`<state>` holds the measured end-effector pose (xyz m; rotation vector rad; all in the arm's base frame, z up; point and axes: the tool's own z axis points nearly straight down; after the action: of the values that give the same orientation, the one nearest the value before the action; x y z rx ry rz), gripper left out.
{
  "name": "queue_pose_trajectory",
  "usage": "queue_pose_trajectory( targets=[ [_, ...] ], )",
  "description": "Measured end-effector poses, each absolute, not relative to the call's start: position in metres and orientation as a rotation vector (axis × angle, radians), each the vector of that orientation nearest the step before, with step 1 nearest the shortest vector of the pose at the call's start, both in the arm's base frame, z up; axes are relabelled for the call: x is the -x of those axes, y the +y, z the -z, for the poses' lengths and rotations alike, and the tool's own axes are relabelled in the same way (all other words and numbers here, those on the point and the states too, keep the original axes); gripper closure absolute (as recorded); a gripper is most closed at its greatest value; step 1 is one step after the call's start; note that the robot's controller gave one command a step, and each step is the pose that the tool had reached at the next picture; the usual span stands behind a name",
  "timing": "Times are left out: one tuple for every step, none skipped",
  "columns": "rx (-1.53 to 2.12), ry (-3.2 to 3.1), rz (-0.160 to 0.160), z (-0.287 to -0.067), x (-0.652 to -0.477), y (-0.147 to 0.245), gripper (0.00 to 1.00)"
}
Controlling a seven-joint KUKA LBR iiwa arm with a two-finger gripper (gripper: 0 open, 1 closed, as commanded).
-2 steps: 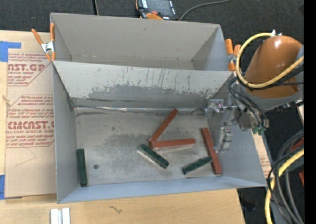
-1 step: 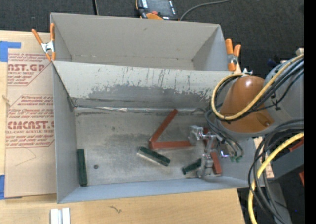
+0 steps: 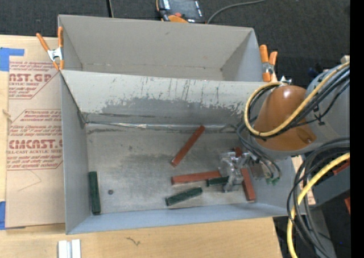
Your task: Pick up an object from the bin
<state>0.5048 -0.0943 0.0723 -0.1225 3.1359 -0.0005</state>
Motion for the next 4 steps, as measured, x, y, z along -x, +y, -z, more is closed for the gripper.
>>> queue_pose_trajectory(
  targets=[
    [0.553, 3.089, 0.002, -0.119, -0.495, -0.102, 1.00],
    [0.960, 2.994, -0.003, -0.068, -0.495, -0.118, 1.00],
    [0.957, 2.986, -0.003, -0.070, -0.497, -0.116, 0.00],
    [0.847, 3.013, 0.008, -0.158, -0.552, -0.126, 0.00]
  ],
)
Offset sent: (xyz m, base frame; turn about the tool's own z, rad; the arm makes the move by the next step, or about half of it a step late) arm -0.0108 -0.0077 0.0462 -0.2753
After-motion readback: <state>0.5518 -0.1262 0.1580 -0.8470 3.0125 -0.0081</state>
